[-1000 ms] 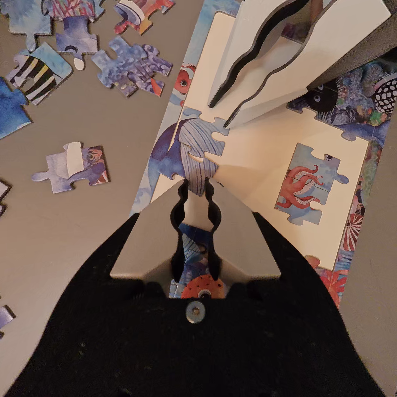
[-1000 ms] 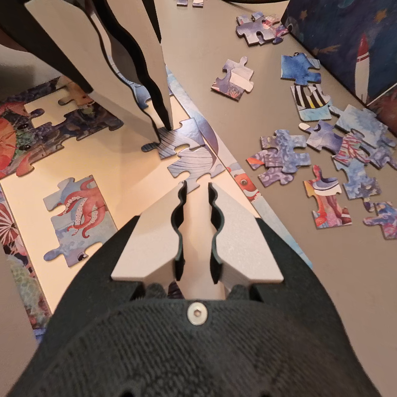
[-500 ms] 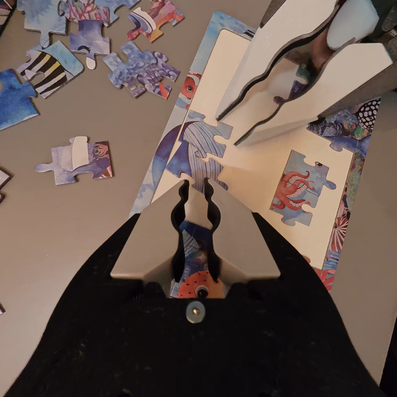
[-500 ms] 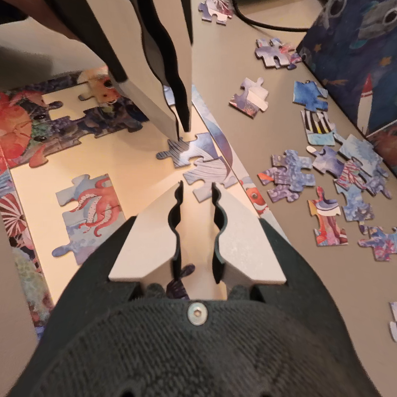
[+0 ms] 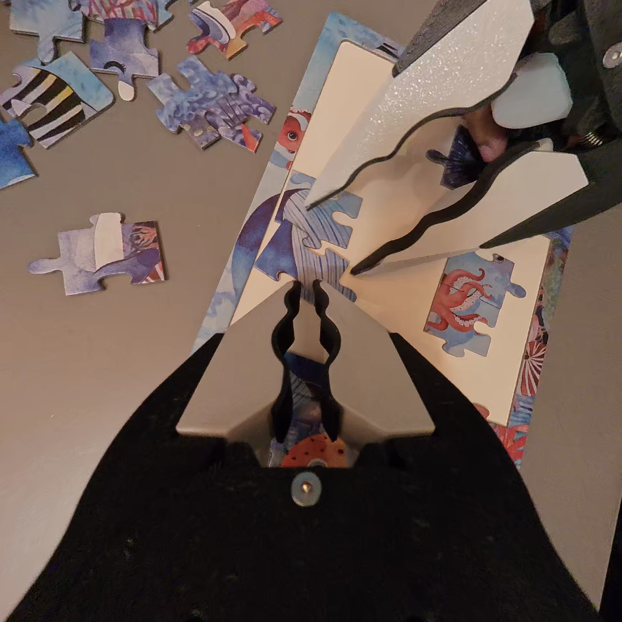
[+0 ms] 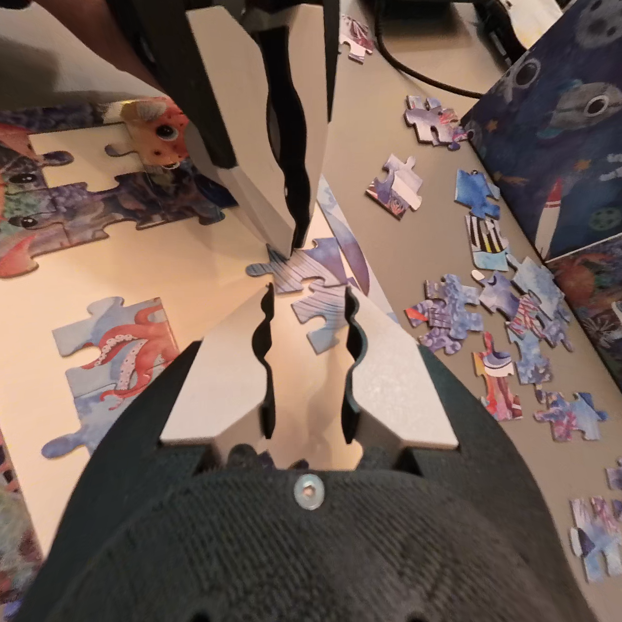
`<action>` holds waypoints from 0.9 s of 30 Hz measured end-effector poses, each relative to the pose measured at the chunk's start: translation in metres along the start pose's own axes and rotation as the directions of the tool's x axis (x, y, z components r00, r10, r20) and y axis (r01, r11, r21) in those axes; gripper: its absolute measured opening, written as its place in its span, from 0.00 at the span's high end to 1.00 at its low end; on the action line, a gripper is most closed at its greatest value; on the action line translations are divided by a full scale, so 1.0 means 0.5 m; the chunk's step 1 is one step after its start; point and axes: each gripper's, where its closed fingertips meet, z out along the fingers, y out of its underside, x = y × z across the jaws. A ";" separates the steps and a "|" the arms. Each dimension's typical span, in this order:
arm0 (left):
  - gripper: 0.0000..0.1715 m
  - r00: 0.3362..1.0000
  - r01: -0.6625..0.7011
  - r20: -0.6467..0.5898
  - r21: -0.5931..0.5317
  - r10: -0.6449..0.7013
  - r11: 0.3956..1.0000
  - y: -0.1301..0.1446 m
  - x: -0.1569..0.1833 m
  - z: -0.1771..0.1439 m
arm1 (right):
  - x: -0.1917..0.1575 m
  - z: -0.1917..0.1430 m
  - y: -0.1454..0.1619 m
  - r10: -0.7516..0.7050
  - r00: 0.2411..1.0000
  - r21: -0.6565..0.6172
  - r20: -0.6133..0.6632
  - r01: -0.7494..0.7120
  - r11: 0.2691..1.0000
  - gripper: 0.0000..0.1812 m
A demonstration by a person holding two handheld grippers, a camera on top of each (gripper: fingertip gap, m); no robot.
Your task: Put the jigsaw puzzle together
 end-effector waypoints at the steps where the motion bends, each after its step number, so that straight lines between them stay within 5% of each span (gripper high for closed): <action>1: 0.97 1.000 0.004 -0.009 0.004 -0.004 1.000 -0.001 0.002 0.001 | 0.004 0.000 0.001 0.003 1.000 0.000 -0.008 -0.003 1.000 0.77; 18: 0.90 1.000 -0.014 -0.008 0.021 0.014 1.000 -0.008 0.006 -0.004 | 0.023 -0.006 0.010 -0.010 0.998 -0.015 -0.056 0.009 1.000 0.78; 27: 0.85 0.999 -0.027 0.034 0.053 0.025 0.998 -0.019 -0.005 -0.007 | -0.003 -0.001 0.004 0.044 0.998 0.009 0.041 -0.045 0.999 0.78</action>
